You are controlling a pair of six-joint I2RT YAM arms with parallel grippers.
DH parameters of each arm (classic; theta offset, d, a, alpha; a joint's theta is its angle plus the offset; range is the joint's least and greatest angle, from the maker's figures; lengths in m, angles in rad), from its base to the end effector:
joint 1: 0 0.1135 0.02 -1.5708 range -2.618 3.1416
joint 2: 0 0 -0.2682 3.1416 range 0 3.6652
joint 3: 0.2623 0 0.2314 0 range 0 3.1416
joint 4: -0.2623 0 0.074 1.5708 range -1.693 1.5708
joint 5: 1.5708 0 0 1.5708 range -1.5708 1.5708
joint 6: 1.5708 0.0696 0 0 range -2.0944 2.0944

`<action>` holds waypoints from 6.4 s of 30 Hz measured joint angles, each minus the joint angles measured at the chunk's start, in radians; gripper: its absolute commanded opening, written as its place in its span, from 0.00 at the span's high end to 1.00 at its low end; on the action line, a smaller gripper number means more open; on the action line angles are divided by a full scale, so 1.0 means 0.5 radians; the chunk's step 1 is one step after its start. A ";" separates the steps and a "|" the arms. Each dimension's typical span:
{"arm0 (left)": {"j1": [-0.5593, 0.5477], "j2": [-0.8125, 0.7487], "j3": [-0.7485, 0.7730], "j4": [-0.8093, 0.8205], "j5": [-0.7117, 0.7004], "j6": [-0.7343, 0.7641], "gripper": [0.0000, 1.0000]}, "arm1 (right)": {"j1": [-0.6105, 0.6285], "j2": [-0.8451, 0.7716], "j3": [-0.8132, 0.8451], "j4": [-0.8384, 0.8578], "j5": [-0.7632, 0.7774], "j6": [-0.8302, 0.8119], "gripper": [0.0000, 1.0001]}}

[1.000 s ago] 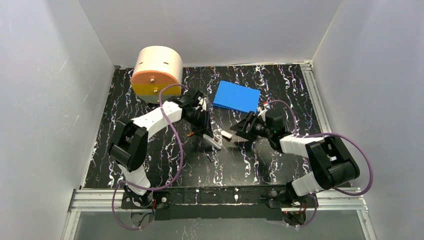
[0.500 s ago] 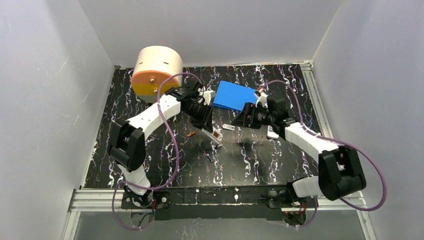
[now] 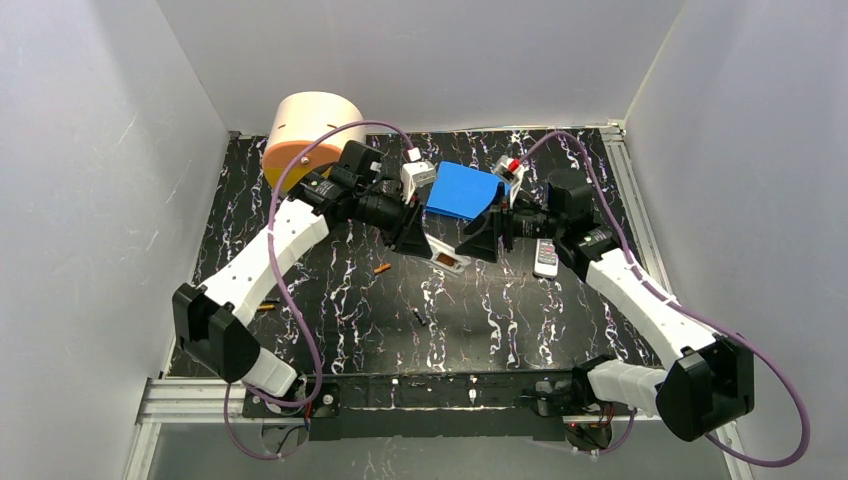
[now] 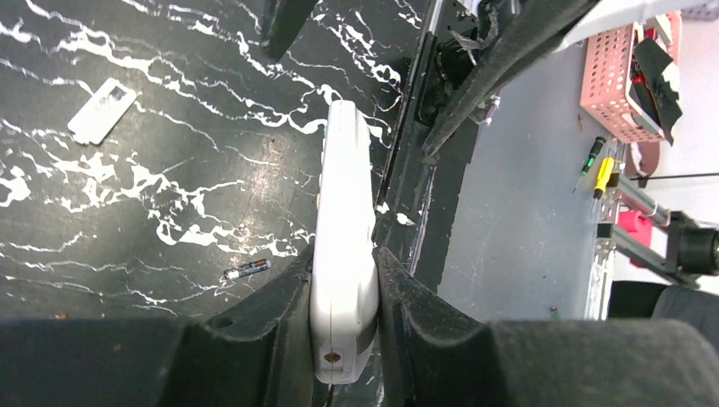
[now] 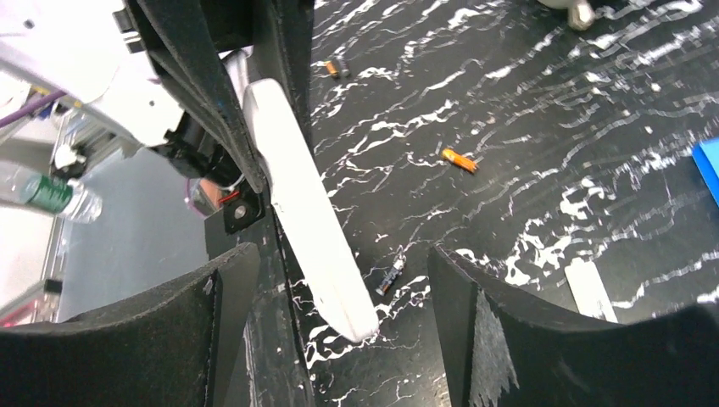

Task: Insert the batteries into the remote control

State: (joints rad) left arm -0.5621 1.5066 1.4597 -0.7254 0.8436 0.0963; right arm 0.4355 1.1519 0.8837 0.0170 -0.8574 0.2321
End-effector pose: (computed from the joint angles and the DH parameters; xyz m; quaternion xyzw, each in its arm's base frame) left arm 0.2388 -0.2119 0.3467 0.4224 0.7440 -0.4489 0.2580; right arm 0.2118 0.1566 0.3274 -0.3264 0.6890 0.4930 0.4191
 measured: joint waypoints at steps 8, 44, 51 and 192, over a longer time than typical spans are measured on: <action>0.000 -0.079 0.047 0.020 0.101 0.143 1.00 | 0.134 0.123 0.251 -0.207 -0.297 -0.187 0.28; 0.230 -0.253 -0.188 2.235 0.010 -1.944 0.44 | 0.194 0.280 0.099 1.874 0.247 1.432 0.84; 0.230 -0.237 -0.198 2.446 -0.053 -2.082 0.59 | 0.196 0.349 0.112 2.051 0.281 1.646 0.80; 0.540 -0.383 -0.650 1.368 -0.411 -2.091 1.00 | 0.929 0.484 0.851 -0.291 1.809 0.340 0.93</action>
State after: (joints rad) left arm -0.2920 1.3151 1.1347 -0.0414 0.6380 -0.9493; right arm 0.8997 1.3941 1.3090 -0.1287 0.0471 0.4023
